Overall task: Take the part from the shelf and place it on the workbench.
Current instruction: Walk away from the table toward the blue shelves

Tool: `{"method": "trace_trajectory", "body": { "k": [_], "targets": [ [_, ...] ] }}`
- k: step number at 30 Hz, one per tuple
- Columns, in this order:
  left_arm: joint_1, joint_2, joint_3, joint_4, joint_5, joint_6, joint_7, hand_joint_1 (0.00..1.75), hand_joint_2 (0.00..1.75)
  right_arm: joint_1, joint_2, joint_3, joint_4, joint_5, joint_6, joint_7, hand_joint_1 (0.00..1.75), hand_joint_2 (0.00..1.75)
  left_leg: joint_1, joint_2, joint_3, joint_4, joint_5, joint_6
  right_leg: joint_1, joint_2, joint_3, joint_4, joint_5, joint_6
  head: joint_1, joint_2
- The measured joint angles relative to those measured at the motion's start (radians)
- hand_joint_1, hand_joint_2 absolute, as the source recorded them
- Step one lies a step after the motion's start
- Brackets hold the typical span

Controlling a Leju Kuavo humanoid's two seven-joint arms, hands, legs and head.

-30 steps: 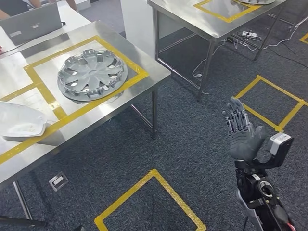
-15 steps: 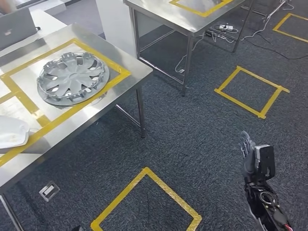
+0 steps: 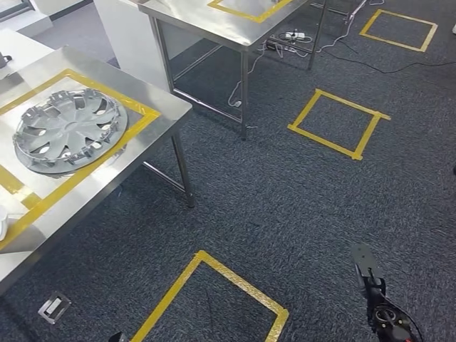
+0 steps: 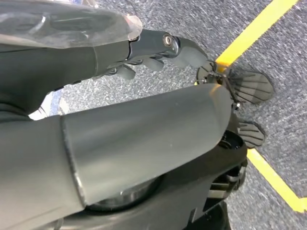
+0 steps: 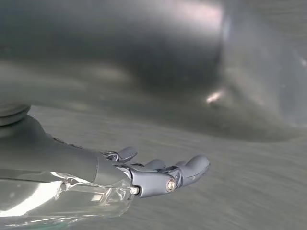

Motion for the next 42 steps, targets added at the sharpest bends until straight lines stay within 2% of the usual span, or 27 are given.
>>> {"method": "trace_trajectory", "body": {
  "k": [1, 3, 4, 6, 7, 8, 9, 11, 13, 14, 16, 18, 20, 22, 23, 24, 25, 28, 30, 32, 34, 36, 37, 38, 39, 40, 42],
  "targets": [
    [-0.001, -0.001, 0.000, 0.000, 0.000, 0.000, -0.001, 0.00, 0.00, 0.006, 0.002, 0.008, 0.029, 0.005, 0.013, 0.047, 0.00, 0.00, 0.001, 0.006, 0.001, -0.003, 0.002, 0.004, -0.001, 0.005, 0.000, -0.002, 0.002, 0.007, 0.000, 0.000],
    [-0.002, -0.005, 0.000, 0.000, -0.003, -0.001, -0.002, 0.00, 0.00, 0.028, 0.007, 0.022, 0.080, -0.004, 0.041, 0.125, 0.00, 0.00, 0.005, 0.020, 0.005, -0.015, 0.009, 0.015, 0.000, -0.013, -0.012, 0.023, -0.017, 0.016, 0.001, 0.000],
    [-0.002, -0.006, 0.000, 0.000, -0.005, -0.001, -0.002, 0.00, 0.00, 0.041, 0.010, 0.026, 0.104, -0.018, 0.054, 0.160, 0.00, 0.00, 0.008, 0.028, 0.007, -0.021, 0.013, 0.020, 0.001, -0.032, -0.031, 0.067, -0.044, 0.019, 0.001, 0.000],
    [0.001, -0.007, 0.000, 0.000, -0.008, -0.001, -0.003, 0.00, 0.00, 0.069, 0.017, 0.029, 0.146, -0.046, 0.072, 0.209, 0.00, 0.00, 0.006, 0.043, 0.007, -0.023, 0.014, 0.025, 0.000, -0.065, -0.093, 0.206, -0.118, 0.024, 0.002, 0.000],
    [0.004, -0.007, 0.000, 0.000, -0.009, -0.001, -0.003, 0.00, 0.00, 0.084, 0.021, 0.030, 0.164, -0.055, 0.076, 0.220, 0.00, 0.00, 0.005, 0.051, 0.007, -0.023, 0.013, 0.025, -0.002, -0.071, -0.122, 0.269, -0.143, 0.027, 0.002, 0.000],
    [0.005, -0.007, 0.000, 0.000, -0.009, -0.001, -0.003, 0.00, 0.00, 0.097, 0.025, 0.031, 0.180, -0.058, 0.078, 0.224, 0.00, 0.00, 0.005, 0.060, 0.007, -0.022, 0.012, 0.025, -0.004, -0.075, -0.135, 0.300, -0.149, 0.030, 0.002, 0.000],
    [0.006, -0.008, 0.000, 0.000, -0.010, -0.001, -0.003, 0.00, 0.00, 0.105, 0.027, 0.032, 0.195, -0.061, 0.080, 0.229, 0.00, 0.00, 0.005, 0.070, 0.007, -0.021, 0.011, 0.023, -0.006, -0.079, -0.128, 0.290, -0.136, 0.032, 0.002, 0.000],
    [0.006, -0.010, 0.000, 0.000, -0.012, -0.001, -0.003, 0.00, 0.00, 0.110, 0.031, 0.034, 0.221, -0.070, 0.084, 0.246, 0.00, 0.00, 0.007, 0.091, 0.008, -0.014, 0.005, 0.015, -0.010, -0.099, -0.058, 0.163, -0.074, 0.035, 0.002, 0.000],
    [0.005, -0.010, 0.000, 0.000, -0.019, -0.001, -0.002, 0.00, 0.00, 0.110, 0.034, 0.034, 0.240, -0.087, 0.089, 0.266, 0.00, 0.00, 0.003, 0.108, 0.009, -0.004, -0.004, 0.003, -0.008, -0.126, 0.006, 0.044, -0.034, 0.029, 0.001, 0.000],
    [0.004, -0.009, 0.000, 0.000, -0.024, -0.001, -0.001, 0.00, 0.00, 0.111, 0.038, 0.034, 0.248, -0.097, 0.090, 0.273, 0.00, 0.00, 0.001, 0.115, 0.010, -0.001, -0.008, -0.003, -0.006, -0.131, 0.018, 0.019, -0.029, 0.022, 0.001, 0.000],
    [0.000, -0.008, 0.000, 0.000, -0.035, -0.002, 0.003, 0.00, 0.00, 0.116, 0.045, 0.034, 0.263, -0.114, 0.089, 0.276, 0.00, 0.00, 0.002, 0.128, 0.015, -0.002, -0.010, -0.013, -0.002, -0.116, 0.017, 0.014, -0.028, 0.006, 0.001, 0.000],
    [-0.003, -0.006, 0.000, 0.000, -0.045, -0.004, 0.007, 0.00, 0.00, 0.121, 0.051, 0.033, 0.273, -0.125, 0.084, 0.260, 0.00, 0.00, 0.007, 0.117, 0.012, 0.017, -0.028, -0.023, -0.003, -0.101, 0.015, 0.011, -0.023, -0.007, 0.001, 0.000],
    [-0.003, -0.003, 0.000, 0.000, -0.053, -0.006, 0.008, 0.00, 0.00, 0.121, 0.054, 0.033, 0.281, -0.129, 0.080, 0.237, 0.00, 0.00, 0.010, 0.079, -0.027, 0.113, -0.090, -0.031, -0.005, -0.088, 0.013, 0.009, -0.018, -0.017, 0.000, 0.000],
    [-0.002, 0.001, -0.001, 0.000, -0.056, -0.008, 0.008, 0.00, 0.00, 0.121, 0.059, 0.033, 0.287, -0.129, 0.079, 0.220, 0.00, 0.00, 0.010, 0.056, -0.091, 0.254, -0.158, -0.034, -0.002, -0.073, 0.008, 0.010, -0.016, -0.023, 0.000, 0.000],
    [-0.001, 0.004, -0.001, 0.000, -0.057, -0.009, 0.008, 0.00, 0.00, 0.121, 0.061, 0.033, 0.290, -0.129, 0.080, 0.216, 0.00, 0.00, 0.009, 0.053, -0.110, 0.296, -0.169, -0.033, 0.000, -0.064, 0.007, 0.010, -0.015, -0.024, 0.000, 0.000],
    [0.000, 0.006, -0.001, 0.000, -0.059, -0.010, 0.008, 0.00, 0.00, 0.121, 0.064, 0.033, 0.294, -0.129, 0.080, 0.215, 0.00, 0.00, 0.009, 0.051, -0.112, 0.300, -0.160, -0.030, 0.001, -0.053, 0.006, 0.010, -0.014, -0.025, 0.000, 0.000],
    [0.001, 0.009, -0.001, 0.000, -0.060, -0.011, 0.008, 0.00, 0.00, 0.122, 0.066, 0.033, 0.298, -0.129, 0.082, 0.216, 0.00, 0.00, 0.008, 0.048, -0.093, 0.260, -0.131, -0.026, 0.001, -0.042, 0.006, 0.010, -0.013, -0.025, 0.000, 0.000],
    [-0.001, 0.020, -0.002, 0.000, -0.074, -0.012, 0.014, 0.00, 0.00, 0.121, 0.076, 0.033, 0.304, -0.129, 0.090, 0.229, 0.00, 0.00, 0.006, 0.010, 0.007, 0.049, -0.037, -0.009, 0.003, -0.012, 0.005, 0.011, -0.008, -0.018, 0.000, 0.000],
    [-0.005, 0.028, -0.004, 0.000, -0.086, -0.012, 0.028, 0.00, 0.00, 0.122, 0.084, 0.033, 0.307, -0.132, 0.091, 0.242, 0.00, 0.00, 0.002, -0.003, 0.028, -0.001, -0.024, -0.005, 0.003, 0.001, 0.001, 0.011, -0.004, -0.009, 0.000, 0.000],
    [-0.008, 0.031, -0.007, 0.000, -0.098, -0.014, 0.047, 0.00, 0.00, 0.124, 0.090, 0.033, 0.312, -0.139, 0.092, 0.251, 0.00, 0.00, 0.003, 0.015, 0.030, -0.008, -0.018, 0.001, 0.000, 0.010, -0.001, 0.011, -0.001, 0.003, 0.000, 0.000],
    [-0.009, 0.034, -0.011, 0.000, -0.107, -0.015, 0.069, 0.00, 0.00, 0.126, 0.095, 0.032, 0.316, -0.148, 0.091, 0.252, 0.00, 0.00, 0.007, 0.032, 0.035, -0.022, -0.009, 0.013, 0.002, -0.017, -0.020, 0.049, -0.028, 0.012, 0.001, 0.000],
    [-0.008, 0.040, -0.016, 0.000, -0.114, -0.016, 0.090, 0.00, 0.00, 0.125, 0.098, 0.031, 0.317, -0.154, 0.088, 0.248, 0.00, 0.00, 0.006, 0.050, 0.035, -0.028, -0.004, 0.020, 0.003, -0.058, -0.072, 0.166, -0.097, 0.019, 0.002, 0.000],
    [-0.007, 0.043, -0.019, 0.000, -0.117, -0.016, 0.099, 0.00, 0.00, 0.125, 0.099, 0.031, 0.318, -0.156, 0.087, 0.246, 0.00, 0.00, 0.006, 0.060, 0.033, -0.028, -0.004, 0.021, 0.002, -0.068, -0.103, 0.236, -0.129, 0.022, 0.002, 0.000],
    [-0.006, 0.046, -0.022, 0.000, -0.120, -0.018, 0.103, 0.00, 0.00, 0.125, 0.099, 0.030, 0.319, -0.158, 0.087, 0.246, 0.00, 0.00, 0.005, 0.069, 0.033, -0.027, -0.004, 0.021, 0.000, -0.074, -0.123, 0.287, -0.147, 0.026, 0.002, 0.000],
    [-0.005, 0.048, -0.025, 0.000, -0.123, -0.021, 0.103, 0.00, 0.00, 0.125, 0.100, 0.030, 0.320, -0.159, 0.086, 0.247, 0.00, 0.00, 0.005, 0.078, 0.033, -0.026, -0.004, 0.020, -0.002, -0.077, -0.125, 0.302, -0.145, 0.028, 0.002, 0.000],
    [-0.005, 0.050, -0.028, 0.000, -0.125, -0.024, 0.097, 0.00, 0.00, 0.126, 0.101, 0.030, 0.321, -0.159, 0.086, 0.249, 0.00, 0.00, 0.006, 0.085, 0.033, -0.025, -0.005, 0.018, -0.004, -0.082, -0.108, 0.276, -0.126, 0.030, 0.002, 0.000],
    [-0.006, 0.051, -0.030, 0.000, -0.129, -0.030, 0.071, 0.00, 0.00, 0.125, 0.102, 0.030, 0.322, -0.157, 0.087, 0.249, 0.00, 0.00, 0.007, 0.099, 0.034, -0.018, -0.011, 0.010, -0.005, -0.106, -0.032, 0.138, -0.067, 0.032, 0.002, 0.000]
  ]
}}
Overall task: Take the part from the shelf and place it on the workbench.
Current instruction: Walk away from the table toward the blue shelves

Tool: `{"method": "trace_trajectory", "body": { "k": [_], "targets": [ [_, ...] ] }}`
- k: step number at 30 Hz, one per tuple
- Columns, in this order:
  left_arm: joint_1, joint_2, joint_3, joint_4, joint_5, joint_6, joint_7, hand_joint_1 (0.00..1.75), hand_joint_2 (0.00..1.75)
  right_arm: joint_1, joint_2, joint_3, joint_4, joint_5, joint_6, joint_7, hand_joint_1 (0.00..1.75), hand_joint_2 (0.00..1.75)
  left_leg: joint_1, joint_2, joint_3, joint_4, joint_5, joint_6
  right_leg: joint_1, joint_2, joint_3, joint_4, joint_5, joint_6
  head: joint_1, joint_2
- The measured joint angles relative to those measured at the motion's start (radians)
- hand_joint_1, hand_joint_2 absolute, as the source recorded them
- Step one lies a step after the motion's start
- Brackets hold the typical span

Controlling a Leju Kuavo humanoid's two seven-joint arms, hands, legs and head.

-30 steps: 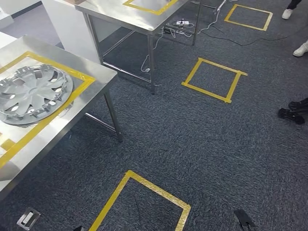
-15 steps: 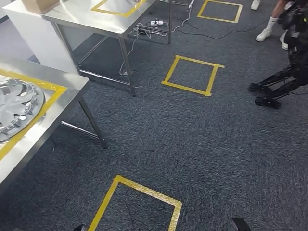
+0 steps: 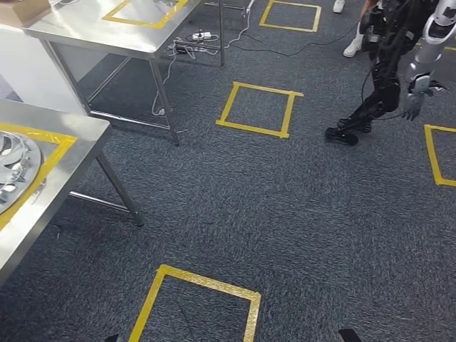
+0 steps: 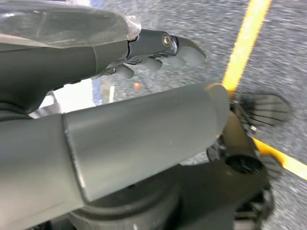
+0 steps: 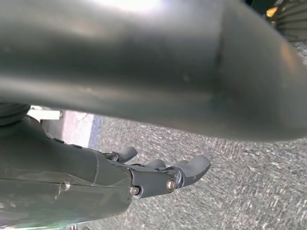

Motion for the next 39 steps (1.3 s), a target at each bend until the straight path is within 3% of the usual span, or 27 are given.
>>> {"method": "trace_trajectory", "body": {
  "k": [2, 3, 5, 7, 10, 11, 12, 13, 16, 18, 20, 22, 23, 25, 26, 27, 28, 29, 31, 33, 35, 37, 39],
  "targets": [
    [-0.002, 0.001, -0.002, 0.000, -0.003, -0.003, -0.035, 0.00, 0.00, -0.003, 0.001, 0.000, 0.000, 0.005, 0.002, -0.004, 0.00, 0.00, -0.003, 0.011, -0.001, 0.010, -0.007, -0.012, 0.005, -0.019, 0.052, -0.103, 0.030, -0.012, 0.000, 0.000],
    [-0.004, 0.002, -0.003, 0.000, -0.004, -0.004, -0.053, 0.00, 0.00, -0.003, 0.001, 0.000, 0.000, 0.008, 0.004, -0.005, 0.00, 0.00, -0.005, 0.016, -0.001, 0.012, -0.009, -0.017, 0.008, -0.021, 0.058, -0.119, 0.030, -0.020, -0.001, 0.000],
    [-0.008, 0.000, -0.004, 0.000, -0.010, -0.005, -0.081, 0.00, 0.00, -0.002, 0.001, 0.000, 0.002, 0.012, 0.006, -0.007, 0.00, 0.00, -0.004, 0.024, 0.000, 0.013, -0.010, -0.027, 0.010, -0.002, 0.056, -0.121, 0.034, -0.036, -0.001, 0.000],
    [-0.014, -0.004, -0.005, 0.000, -0.018, -0.011, -0.095, 0.00, 0.00, -0.003, 0.001, 0.000, 0.002, 0.019, 0.008, -0.010, 0.00, 0.00, 0.000, -0.001, -0.012, 0.046, -0.037, -0.037, 0.007, 0.011, 0.054, -0.125, 0.039, -0.048, -0.001, 0.000],
    [-0.016, -0.014, -0.008, 0.000, -0.022, -0.017, -0.092, 0.00, 0.00, -0.007, 0.000, 0.003, 0.003, 0.035, 0.010, -0.017, 0.00, 0.00, 0.002, -0.044, -0.098, 0.236, -0.137, -0.045, 0.007, 0.030, 0.049, -0.126, 0.044, -0.058, -0.001, 0.000],
    [-0.013, -0.017, -0.010, 0.000, -0.020, -0.018, -0.083, 0.00, 0.00, -0.008, 0.000, 0.005, 0.003, 0.039, 0.011, -0.016, 0.00, 0.00, 0.002, -0.047, -0.127, 0.296, -0.157, -0.044, 0.008, 0.039, 0.048, -0.126, 0.045, -0.059, -0.001, 0.000],
    [-0.010, -0.021, -0.011, 0.000, -0.018, -0.017, -0.067, 0.00, 0.00, -0.008, -0.001, 0.005, 0.004, 0.041, 0.012, -0.013, 0.00, 0.00, 0.002, -0.048, -0.140, 0.321, -0.156, -0.043, 0.008, 0.050, 0.047, -0.126, 0.046, -0.060, -0.001, 0.000],
    [-0.006, -0.024, -0.013, 0.000, -0.015, -0.015, -0.050, 0.00, 0.00, -0.008, -0.001, 0.006, 0.005, 0.043, 0.012, -0.009, 0.00, 0.00, 0.002, -0.050, -0.134, 0.303, -0.134, -0.040, 0.009, 0.062, 0.047, -0.126, 0.046, -0.060, -0.001, 0.000],
    [0.001, -0.029, -0.017, 0.000, -0.012, -0.009, -0.016, 0.00, 0.00, -0.009, -0.002, 0.008, 0.005, 0.044, 0.015, 0.001, 0.00, 0.00, 0.001, -0.083, -0.044, 0.099, -0.029, -0.024, 0.010, 0.094, 0.048, -0.125, 0.049, -0.054, -0.001, 0.000],
    [0.001, -0.030, -0.019, 0.000, -0.012, -0.006, -0.009, 0.00, 0.00, -0.009, -0.003, 0.011, 0.006, 0.045, 0.017, 0.002, 0.00, 0.00, -0.002, -0.104, -0.014, 0.024, -0.006, -0.018, 0.010, 0.108, 0.043, -0.125, 0.052, -0.045, -0.001, 0.000],
    [-0.001, -0.031, -0.022, 0.000, -0.006, -0.003, 0.007, 0.00, 0.00, -0.009, -0.006, 0.015, 0.007, 0.045, 0.018, 0.009, 0.00, 0.00, -0.004, -0.096, -0.013, 0.016, -0.005, -0.013, 0.008, 0.120, 0.038, -0.127, 0.056, -0.032, -0.001, 0.000],
    [-0.001, -0.035, -0.022, 0.000, 0.010, 0.004, 0.027, 0.00, 0.00, -0.008, -0.010, 0.017, 0.009, 0.046, 0.021, 0.023, 0.00, 0.00, -0.002, -0.079, -0.009, 0.005, 0.002, -0.003, 0.008, 0.100, 0.027, -0.103, 0.040, -0.024, 0.000, 0.000],
    [0.000, -0.036, -0.022, 0.000, 0.021, 0.010, 0.034, 0.00, 0.00, -0.008, -0.013, 0.018, 0.009, 0.046, 0.023, 0.029, 0.00, 0.00, -0.001, -0.069, -0.007, -0.001, 0.006, 0.003, 0.010, 0.080, 0.010, -0.063, 0.014, -0.021, 0.000, 0.000],
    [0.004, -0.039, -0.021, 0.000, 0.041, 0.020, 0.036, 0.00, 0.00, -0.010, -0.020, 0.020, 0.009, 0.046, 0.026, 0.032, 0.00, 0.00, -0.002, -0.050, -0.007, -0.003, 0.007, 0.009, 0.011, 0.042, -0.049, 0.072, -0.057, -0.016, 0.000, 0.000],
    [0.005, -0.040, -0.020, 0.000, 0.049, 0.024, 0.036, 0.00, 0.00, -0.010, -0.022, 0.021, 0.009, 0.045, 0.028, 0.027, 0.00, 0.00, -0.003, -0.041, -0.008, -0.002, 0.007, 0.010, 0.010, 0.035, -0.077, 0.134, -0.082, -0.014, 0.000, 0.000],
    [0.006, -0.042, -0.019, 0.000, 0.053, 0.028, 0.034, 0.00, 0.00, -0.009, -0.025, 0.021, 0.010, 0.044, 0.029, 0.019, 0.00, 0.00, -0.003, -0.032, -0.008, -0.002, 0.006, 0.010, 0.010, 0.032, -0.090, 0.167, -0.090, -0.012, 0.000, 0.000],
    [0.007, -0.044, -0.019, 0.000, 0.055, 0.031, 0.033, 0.00, 0.00, -0.008, -0.026, 0.021, 0.010, 0.043, 0.028, 0.006, 0.00, 0.00, -0.003, -0.024, -0.008, -0.001, 0.006, 0.009, 0.009, 0.028, -0.084, 0.162, -0.078, -0.011, 0.000, 0.000],
    [0.007, -0.047, -0.019, 0.000, 0.055, 0.032, 0.032, 0.00, 0.00, -0.008, -0.026, 0.022, 0.010, 0.041, 0.027, -0.011, 0.00, 0.00, -0.003, -0.017, -0.007, 0.000, 0.005, 0.007, 0.007, 0.023, -0.056, 0.114, -0.050, -0.010, 0.000, 0.000],
    [0.006, -0.052, -0.019, 0.000, 0.049, 0.031, 0.027, 0.00, 0.00, -0.010, -0.027, 0.022, 0.010, 0.034, 0.021, -0.045, 0.00, 0.00, -0.005, -0.003, -0.004, 0.005, -0.001, -0.001, 0.008, -0.005, 0.023, -0.033, 0.008, -0.014, 0.000, 0.000],
    [0.005, -0.055, -0.019, 0.000, 0.038, 0.027, 0.018, 0.00, 0.00, -0.013, -0.027, 0.022, 0.009, 0.029, 0.015, -0.064, 0.00, 0.00, -0.009, 0.009, -0.003, 0.010, -0.006, -0.009, 0.012, -0.020, 0.064, -0.117, 0.029, -0.025, 0.000, 0.000],
    [0.002, -0.057, -0.019, 0.000, 0.027, 0.024, 0.004, 0.00, 0.00, -0.013, -0.027, 0.022, 0.010, 0.025, 0.013, -0.068, 0.00, 0.00, -0.011, 0.019, -0.002, 0.011, -0.007, -0.018, 0.014, -0.008, 0.062, -0.125, 0.029, -0.040, 0.000, 0.000],
    [0.000, -0.058, -0.019, 0.000, 0.020, 0.023, -0.009, 0.00, 0.00, -0.013, -0.026, 0.022, 0.011, 0.018, 0.012, -0.065, 0.00, 0.00, -0.008, 0.007, -0.006, 0.029, -0.023, -0.029, 0.013, 0.006, 0.062, -0.129, 0.034, -0.052, 0.000, 0.000],
    [0.001, -0.058, -0.019, 0.000, 0.015, 0.021, -0.017, 0.00, 0.00, -0.014, -0.026, 0.021, 0.011, 0.010, 0.010, -0.059, 0.00, 0.00, -0.004, -0.026, -0.047, 0.123, -0.081, -0.039, 0.010, 0.018, 0.060, -0.133, 0.039, -0.060, -0.001, 0.000]
  ]
}}
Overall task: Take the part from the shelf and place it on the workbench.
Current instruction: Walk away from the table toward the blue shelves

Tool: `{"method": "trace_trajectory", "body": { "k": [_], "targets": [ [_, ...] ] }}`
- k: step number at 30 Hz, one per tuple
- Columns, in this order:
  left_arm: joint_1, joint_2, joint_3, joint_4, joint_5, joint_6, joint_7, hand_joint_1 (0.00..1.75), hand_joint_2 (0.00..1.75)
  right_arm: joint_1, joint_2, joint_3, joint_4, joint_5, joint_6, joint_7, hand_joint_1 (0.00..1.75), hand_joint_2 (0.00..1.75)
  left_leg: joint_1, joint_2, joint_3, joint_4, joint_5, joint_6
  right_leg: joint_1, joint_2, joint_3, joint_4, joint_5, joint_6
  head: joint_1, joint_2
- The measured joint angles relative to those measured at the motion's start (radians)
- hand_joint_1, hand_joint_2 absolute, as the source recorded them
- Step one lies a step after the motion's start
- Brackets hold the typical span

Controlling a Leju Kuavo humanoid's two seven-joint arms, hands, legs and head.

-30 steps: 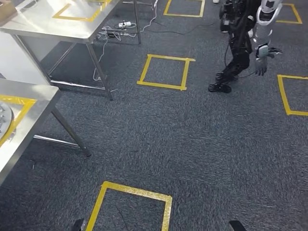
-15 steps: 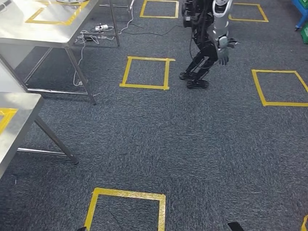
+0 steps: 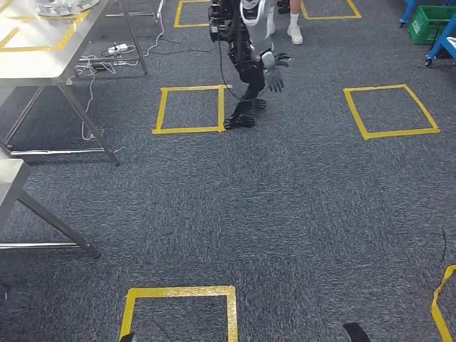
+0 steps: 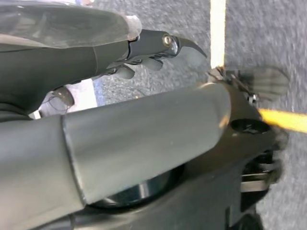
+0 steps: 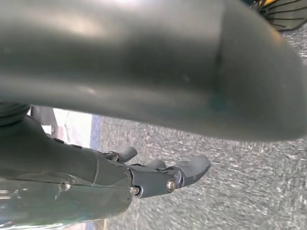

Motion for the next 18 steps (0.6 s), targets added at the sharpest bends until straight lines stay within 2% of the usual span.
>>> {"method": "trace_trajectory", "body": {
  "k": [2, 3, 4, 5, 6, 8, 9, 10, 12, 13, 14, 16, 17, 18],
  "targets": [
    [0.002, 0.000, 0.000, 0.000, -0.005, -0.001, -0.004, 0.00, 0.00, 0.000, 0.001, 0.000, 0.000, -0.008, 0.000, 0.009, 0.00, 0.00, 0.001, -0.019, -0.068, 0.143, -0.065, -0.004, 0.001, 0.014, -0.004, 0.000, 0.002, -0.004, 0.000, 0.000],
    [0.002, 0.000, 0.000, 0.000, -0.007, -0.001, -0.006, 0.00, 0.00, 0.000, 0.003, 0.000, 0.001, -0.013, 0.001, 0.014, 0.00, 0.00, 0.001, -0.021, -0.091, 0.187, -0.075, -0.005, 0.002, 0.023, -0.006, 0.000, 0.003, -0.005, 0.000, 0.000],
    [0.003, 0.000, 0.000, 0.000, -0.009, -0.001, -0.009, 0.00, 0.00, 0.001, 0.004, 0.000, 0.001, -0.018, 0.001, 0.017, 0.00, 0.00, 0.001, -0.023, -0.095, 0.192, -0.064, -0.003, 0.002, 0.033, -0.006, 0.000, 0.003, -0.005, 0.000, 0.000],
    [0.003, 0.001, 0.000, 0.000, -0.011, -0.001, -0.010, 0.00, 0.00, 0.001, 0.006, 0.000, 0.002, -0.022, 0.002, 0.019, 0.00, 0.00, 0.001, -0.025, -0.079, 0.154, -0.035, 0.000, 0.002, 0.044, -0.006, 0.000, 0.004, -0.004, 0.000, 0.000],
    [0.003, 0.002, 0.000, 0.000, -0.012, -0.002, -0.012, 0.00, 0.00, 0.001, 0.008, 0.000, 0.002, -0.025, 0.002, 0.019, 0.00, 0.00, 0.001, -0.032, -0.047, 0.086, 0.005, 0.005, 0.002, 0.054, -0.004, 0.001, 0.005, -0.004, 0.000, 0.000],
    [0.002, 0.006, 0.000, 0.000, -0.015, -0.003, -0.014, 0.00, 0.00, 0.000, 0.014, 0.000, 0.002, -0.029, 0.002, 0.018, 0.00, 0.00, 0.000, -0.063, 0.016, -0.055, 0.064, 0.016, 0.004, 0.072, -0.005, 0.002, 0.006, 0.001, 0.000, 0.000],
    [0.001, 0.008, 0.000, 0.000, -0.016, -0.004, -0.015, 0.00, 0.00, 0.000, 0.016, 0.000, 0.002, -0.029, 0.002, 0.017, 0.00, 0.00, -0.001, -0.074, 0.032, -0.094, 0.076, 0.019, 0.004, 0.079, -0.007, 0.002, 0.008, 0.005, 0.000, 0.000],
    [0.000, 0.009, 0.000, 0.000, -0.017, -0.004, -0.016, 0.00, 0.00, 0.001, 0.019, 0.000, 0.002, -0.029, 0.003, 0.017, 0.00, 0.00, -0.003, -0.079, 0.038, -0.111, 0.077, 0.022, 0.003, 0.086, -0.010, 0.002, 0.009, 0.010, 0.000, 0.000],
    [-0.002, 0.010, 0.000, 0.000, -0.017, -0.004, -0.016, 0.00, 0.00, 0.003, 0.022, 0.000, 0.003, -0.029, 0.004, 0.016, 0.00, 0.00, -0.004, -0.064, 0.040, -0.119, 0.081, 0.030, 0.000, 0.094, -0.013, 0.002, 0.011, 0.021, 0.000, 0.000],
    [-0.002, 0.010, 0.000, 0.000, -0.017, -0.004, -0.017, 0.00, 0.00, 0.005, 0.023, 0.000, 0.003, -0.029, 0.004, 0.016, 0.00, 0.00, -0.002, -0.056, 0.042, -0.125, 0.085, 0.035, 0.001, 0.085, -0.018, 0.012, 0.004, 0.025, 0.000, 0.000],
    [-0.003, 0.010, 0.000, 0.000, -0.017, -0.004, -0.017, 0.00, 0.00, 0.005, 0.024, 0.000, 0.003, -0.029, 0.004, 0.016, 0.00, 0.00, 0.000, -0.047, 0.045, -0.132, 0.088, 0.040, 0.002, 0.068, -0.030, 0.039, -0.014, 0.029, 0.001, 0.000],
    [-0.001, 0.011, 0.000, 0.000, -0.017, -0.004, -0.018, 0.00, 0.00, 0.005, 0.025, 0.000, 0.003, -0.029, 0.004, 0.016, 0.00, 0.00, 0.000, -0.030, 0.046, -0.137, 0.091, 0.046, 0.003, 0.028, -0.083, 0.157, -0.082, 0.035, 0.001, 0.000],
    [-0.001, 0.011, 0.000, 0.000, -0.017, -0.004, -0.018, 0.00, 0.00, 0.005, 0.025, 0.000, 0.004, -0.029, 0.004, 0.015, 0.00, 0.00, -0.001, -0.021, 0.046, -0.137, 0.091, 0.048, 0.002, 0.019, -0.115, 0.229, -0.115, 0.039, 0.002, 0.000],
    [0.000, 0.012, 0.000, 0.000, -0.017, -0.004, -0.018, 0.00, 0.00, 0.005, 0.026, 0.000, 0.004, -0.029, 0.004, 0.016, 0.00, 0.00, -0.002, -0.012, 0.046, -0.137, 0.090, 0.048, 0.000, 0.014, -0.138, 0.283, -0.134, 0.042, 0.002, 0.000]
  ]
}}
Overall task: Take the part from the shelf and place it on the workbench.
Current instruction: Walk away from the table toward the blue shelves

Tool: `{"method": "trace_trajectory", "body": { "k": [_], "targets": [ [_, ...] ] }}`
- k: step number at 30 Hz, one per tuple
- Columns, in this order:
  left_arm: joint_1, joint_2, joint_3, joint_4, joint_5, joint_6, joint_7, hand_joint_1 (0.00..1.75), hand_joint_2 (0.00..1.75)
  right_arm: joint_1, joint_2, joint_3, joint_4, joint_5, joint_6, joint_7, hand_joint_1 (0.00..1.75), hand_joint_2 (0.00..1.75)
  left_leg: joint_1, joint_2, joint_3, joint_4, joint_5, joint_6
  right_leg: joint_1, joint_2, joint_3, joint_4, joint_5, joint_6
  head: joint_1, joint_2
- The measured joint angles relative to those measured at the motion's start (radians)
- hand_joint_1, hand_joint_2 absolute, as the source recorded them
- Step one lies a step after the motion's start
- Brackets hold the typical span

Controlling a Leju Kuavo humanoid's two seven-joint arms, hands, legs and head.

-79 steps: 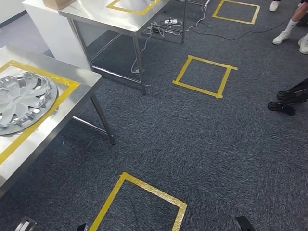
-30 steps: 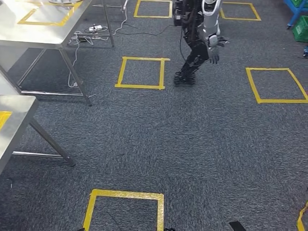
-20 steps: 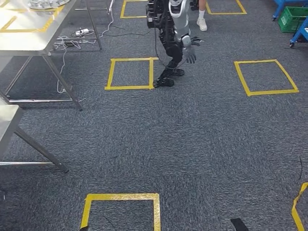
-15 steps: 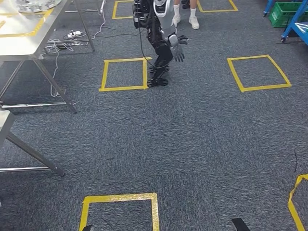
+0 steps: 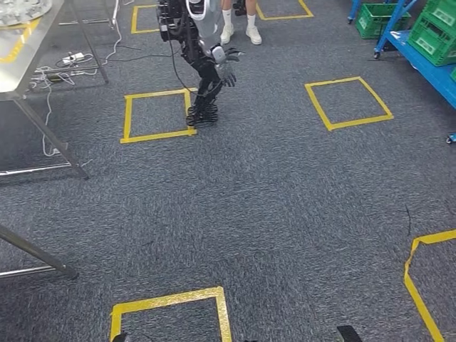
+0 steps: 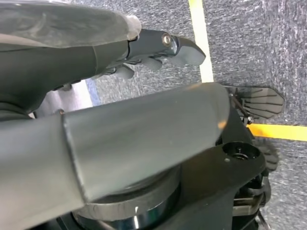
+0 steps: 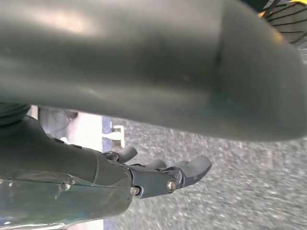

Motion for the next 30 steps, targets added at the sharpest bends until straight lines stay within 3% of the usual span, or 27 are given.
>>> {"method": "trace_trajectory", "body": {
  "k": [1, 2, 4, 6, 7, 9, 10, 12, 14, 15, 16, 17, 18, 20, 21, 23, 25, 27, 29, 30],
  "targets": [
    [0.000, 0.000, 0.000, 0.000, 0.000, 0.000, 0.000, 0.00, 0.00, 0.001, 0.001, 0.000, 0.000, 0.000, 0.000, 0.000, 0.00, 0.00, 0.000, 0.008, 0.000, 0.001, -0.001, 0.000, -0.002, -0.003, -0.007, 0.018, 0.001, 0.003, 0.000, 0.000],
    [0.000, 0.000, 0.000, 0.000, 0.001, 0.000, 0.000, 0.00, 0.00, 0.001, 0.001, 0.000, 0.001, 0.000, 0.001, 0.000, 0.00, 0.00, 0.000, 0.016, 0.001, 0.002, -0.002, -0.002, -0.004, -0.007, 0.008, -0.007, 0.021, 0.005, 0.000, 0.000],
    [0.000, 0.000, 0.000, 0.000, 0.002, 0.000, 0.000, 0.00, 0.00, 0.001, 0.002, 0.000, 0.001, 0.000, 0.002, 0.000, 0.00, 0.00, 0.001, 0.030, 0.002, 0.008, -0.008, -0.009, -0.007, -0.032, 0.081, -0.145, 0.084, 0.007, 0.000, 0.000],
    [-0.001, 0.001, 0.000, 0.000, 0.002, 0.001, 0.000, 0.00, 0.00, -0.002, 0.002, 0.000, 0.001, 0.000, 0.003, 0.000, 0.00, 0.00, -0.002, 0.041, 0.001, 0.020, -0.016, -0.019, -0.003, -0.054, 0.133, -0.252, 0.117, -0.002, 0.000, 0.000],
    [-0.002, 0.002, 0.000, 0.000, 0.002, 0.001, 0.000, 0.00, 0.00, -0.002, 0.003, 0.000, 0.001, 0.000, 0.004, 0.000, 0.00, 0.00, -0.005, 0.047, 0.001, 0.023, -0.019, -0.024, 0.000, -0.057, 0.139, -0.270, 0.117, -0.008, 0.000, 0.000],
    [-0.003, 0.002, 0.000, 0.000, 0.002, 0.001, 0.000, 0.00, 0.00, -0.001, 0.003, 0.000, 0.002, 0.001, 0.004, 0.000, 0.00, 0.00, -0.005, 0.055, 0.001, 0.024, -0.020, -0.032, 0.002, -0.039, 0.137, -0.272, 0.120, -0.023, 0.000, 0.000],
    [-0.004, 0.002, 0.000, 0.000, 0.002, 0.001, 0.000, 0.00, 0.00, -0.001, 0.003, 0.000, 0.002, 0.001, 0.004, 0.000, 0.00, 0.00, -0.003, 0.049, 0.000, 0.030, -0.027, -0.037, 0.002, -0.032, 0.137, -0.274, 0.123, -0.029, -0.001, 0.000],
    [-0.003, 0.003, 0.000, 0.000, 0.002, 0.001, 0.000, 0.00, 0.00, -0.002, 0.003, 0.000, 0.003, 0.001, 0.004, 0.000, 0.00, 0.00, 0.001, 0.019, -0.029, 0.099, -0.072, -0.047, -0.002, -0.020, 0.137, -0.277, 0.127, -0.039, -0.001, 0.000],
    [-0.001, 0.002, 0.000, 0.000, 0.003, 0.001, 0.000, 0.00, 0.00, -0.003, 0.003, 0.000, 0.003, 0.002, 0.004, 0.000, 0.00, 0.00, 0.003, -0.006, -0.096, 0.242, -0.141, -0.052, -0.002, -0.006, 0.134, -0.277, 0.129, -0.044, -0.001, 0.000],
    [0.000, 0.002, 0.000, 0.000, 0.004, 0.001, 0.000, 0.00, 0.00, -0.004, 0.003, 0.000, 0.003, 0.002, 0.004, 0.000, 0.00, 0.00, 0.003, -0.009, -0.128, 0.307, -0.164, -0.053, -0.001, 0.002, 0.133, -0.277, 0.129, -0.046, -0.001, 0.000],
    [0.001, 0.002, 0.000, 0.000, 0.004, 0.001, 0.000, 0.00, 0.00, -0.004, 0.003, 0.000, 0.003, 0.002, 0.005, 0.000, 0.00, 0.00, 0.003, -0.010, -0.145, 0.338, -0.166, -0.052, 0.000, 0.012, 0.132, -0.277, 0.130, -0.047, -0.001, 0.000],
    [0.002, 0.002, 0.000, 0.000, 0.004, 0.001, 0.000, 0.00, 0.00, -0.003, 0.003, 0.000, 0.003, 0.002, 0.005, 0.000, 0.00, 0.00, 0.003, -0.011, -0.143, 0.328, -0.148, -0.050, 0.001, 0.022, 0.133, -0.277, 0.130, -0.047, -0.001, 0.000],
    [0.002, 0.002, 0.000, 0.000, 0.004, 0.001, 0.000, 0.00, 0.00, -0.003, 0.003, 0.000, 0.003, 0.002, 0.005, 0.001, 0.00, 0.00, 0.003, -0.014, -0.121, 0.278, -0.114, -0.046, 0.001, 0.033, 0.134, -0.277, 0.131, -0.046, -0.001, 0.000],
    [0.001, 0.004, 0.000, 0.000, 0.004, 0.001, 0.000, 0.00, 0.00, -0.004, 0.005, 0.000, 0.003, 0.002, 0.006, 0.000, 0.00, 0.00, 0.002, -0.041, -0.052, 0.126, -0.042, -0.036, 0.002, 0.052, 0.134, -0.276, 0.132, -0.043, -0.001, 0.000],
    [0.001, 0.005, 0.000, 0.000, 0.004, 0.001, 0.000, 0.00, 0.00, -0.004, 0.006, 0.000, 0.003, 0.002, 0.006, 0.000, 0.00, 0.00, 0.002, -0.053, -0.028, 0.070, -0.022, -0.032, 0.002, 0.060, 0.133, -0.275, 0.133, -0.039, -0.001, 0.000],
    [-0.001, 0.006, 0.000, 0.000, 0.004, 0.001, 0.000, 0.00, 0.00, -0.004, 0.008, 0.000, 0.003, 0.002, 0.006, 0.000, 0.00, 0.00, -0.002, -0.062, -0.013, 0.029, -0.015, -0.026, 0.001, 0.072, 0.128, -0.275, 0.136, -0.029, -0.001, 0.000],
    [-0.003, 0.005, -0.001, 0.000, 0.004, 0.001, 0.000, 0.00, 0.00, -0.002, 0.008, 0.000, 0.004, 0.002, 0.006, 0.000, 0.00, 0.00, -0.002, -0.048, -0.011, 0.022, -0.009, -0.018, -0.002, 0.077, 0.124, -0.274, 0.137, -0.019, 0.000, 0.000],
    [-0.003, 0.004, -0.001, 0.000, 0.004, 0.001, 0.000, 0.00, 0.00, -0.001, 0.008, 0.000, 0.004, 0.002, 0.006, -0.001, 0.00, 0.00, 0.000, -0.031, -0.009, 0.011, -0.002, -0.006, 0.000, 0.047, 0.101, -0.223, 0.101, -0.012, 0.000, 0.000],
    [-0.001, 0.005, -0.001, 0.000, 0.004, 0.001, 0.003, 0.00, 0.00, -0.002, 0.008, 0.000, 0.004, 0.002, 0.007, -0.004, 0.00, 0.00, -0.001, -0.014, -0.009, 0.009, -0.001, -0.001, 0.002, 0.009, 0.043, -0.091, 0.028, -0.009, 0.001, 0.000],
    [0.000, 0.005, -0.001, 0.000, 0.004, 0.001, 0.006, 0.00, 0.00, -0.002, 0.008, 0.000, 0.004, 0.002, 0.007, -0.005, 0.00, 0.00, -0.002, -0.005, -0.010, 0.009, -0.001, 0.000, 0.001, 0.001, 0.012, -0.022, -0.001, -0.006, 0.000, 0.000]
  ]
}}
